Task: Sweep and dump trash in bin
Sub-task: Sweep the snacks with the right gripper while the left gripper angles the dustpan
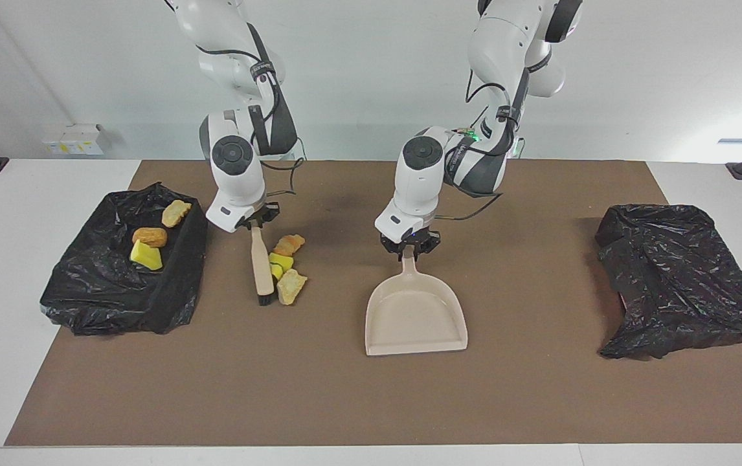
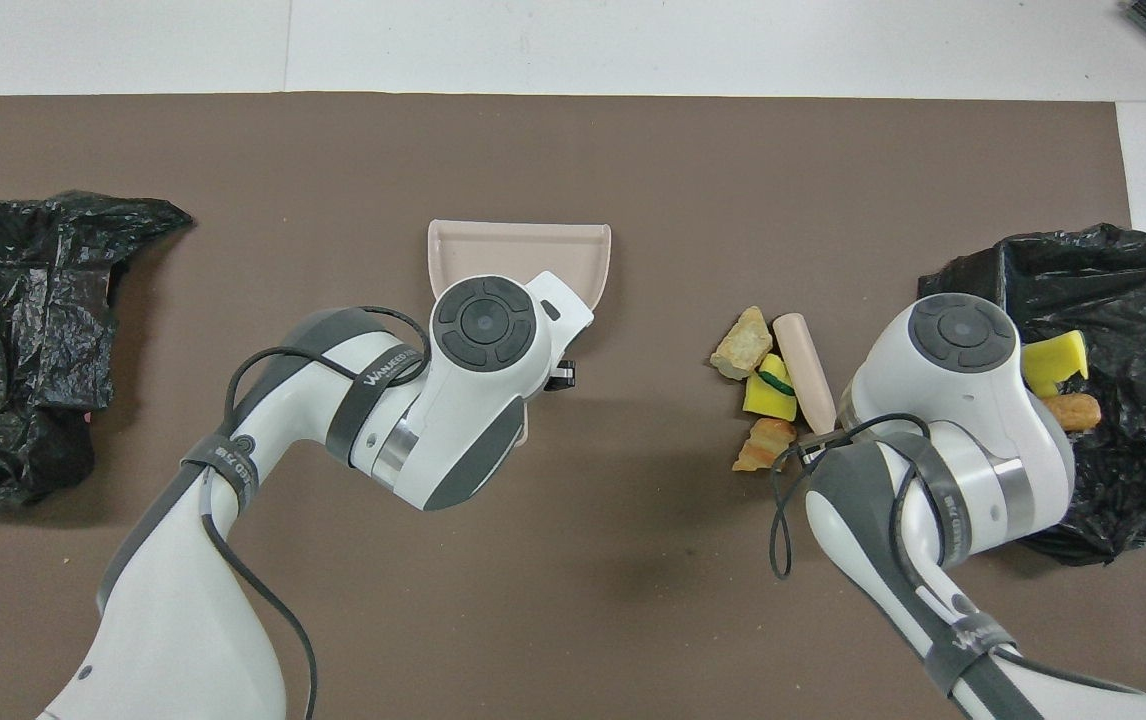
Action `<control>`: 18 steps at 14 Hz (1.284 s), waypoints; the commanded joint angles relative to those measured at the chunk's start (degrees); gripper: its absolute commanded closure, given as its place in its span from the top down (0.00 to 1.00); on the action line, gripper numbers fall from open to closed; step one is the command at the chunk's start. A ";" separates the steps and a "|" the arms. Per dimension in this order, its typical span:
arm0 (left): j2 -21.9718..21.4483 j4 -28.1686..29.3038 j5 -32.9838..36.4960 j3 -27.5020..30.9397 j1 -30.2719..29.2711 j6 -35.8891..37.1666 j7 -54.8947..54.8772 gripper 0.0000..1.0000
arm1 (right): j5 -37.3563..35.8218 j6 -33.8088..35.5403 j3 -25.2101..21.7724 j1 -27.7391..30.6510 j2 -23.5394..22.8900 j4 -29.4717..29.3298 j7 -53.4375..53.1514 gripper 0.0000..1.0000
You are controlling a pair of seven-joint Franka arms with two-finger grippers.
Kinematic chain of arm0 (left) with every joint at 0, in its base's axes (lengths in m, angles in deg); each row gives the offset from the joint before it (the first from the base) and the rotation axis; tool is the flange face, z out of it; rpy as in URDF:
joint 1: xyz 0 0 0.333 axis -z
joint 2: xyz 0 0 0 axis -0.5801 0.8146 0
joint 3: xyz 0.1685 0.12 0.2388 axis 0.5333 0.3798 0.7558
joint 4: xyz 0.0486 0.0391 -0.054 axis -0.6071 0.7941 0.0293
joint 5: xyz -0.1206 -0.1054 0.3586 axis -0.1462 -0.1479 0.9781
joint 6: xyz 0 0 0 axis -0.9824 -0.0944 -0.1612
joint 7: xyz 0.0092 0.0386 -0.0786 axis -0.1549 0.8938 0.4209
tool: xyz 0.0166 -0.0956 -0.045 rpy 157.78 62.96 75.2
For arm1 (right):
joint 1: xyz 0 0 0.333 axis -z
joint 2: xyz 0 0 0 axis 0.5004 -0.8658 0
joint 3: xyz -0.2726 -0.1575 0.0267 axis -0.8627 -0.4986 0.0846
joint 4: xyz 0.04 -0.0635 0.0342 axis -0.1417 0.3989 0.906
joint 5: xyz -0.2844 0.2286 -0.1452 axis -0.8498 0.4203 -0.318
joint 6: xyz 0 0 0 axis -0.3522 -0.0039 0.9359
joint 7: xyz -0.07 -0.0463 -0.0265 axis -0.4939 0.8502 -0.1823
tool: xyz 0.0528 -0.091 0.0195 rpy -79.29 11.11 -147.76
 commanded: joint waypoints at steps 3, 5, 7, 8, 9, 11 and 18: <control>-4.57 1.13 -3.70 -0.03 -5.94 4.65 -17.79 0.00 | 9.30 2.90 0.42 -6.38 0.48 -1.05 -7.52 0.00; -4.75 1.13 -4.34 0.06 -9.71 5.71 -34.84 0.00 | 9.84 7.29 0.42 -8.24 1.08 -4.90 -14.36 0.00; -4.75 1.31 -4.34 0.15 -12.27 6.50 -49.18 0.00 | 9.84 10.20 0.07 -7.72 5.64 -6.67 -18.95 0.00; -4.75 1.48 -4.34 0.15 -13.50 6.50 -56.04 0.00 | 9.84 11.17 -0.20 -7.19 7.57 -6.15 -19.49 0.00; -4.75 1.66 -4.34 0.15 -14.64 6.50 -63.07 0.00 | 9.84 13.00 -0.29 -5.71 8.81 -5.37 -19.23 0.00; -4.75 1.92 -4.25 0.24 -16.58 6.24 -76.69 0.00 | 9.49 10.41 -0.20 -3.33 11.80 -0.20 -17.05 0.00; -5.45 3.76 4.66 0.33 -14.50 1.40 -105.06 0.00 | 9.92 8.36 0.15 -2.88 11.73 7.47 -14.92 0.00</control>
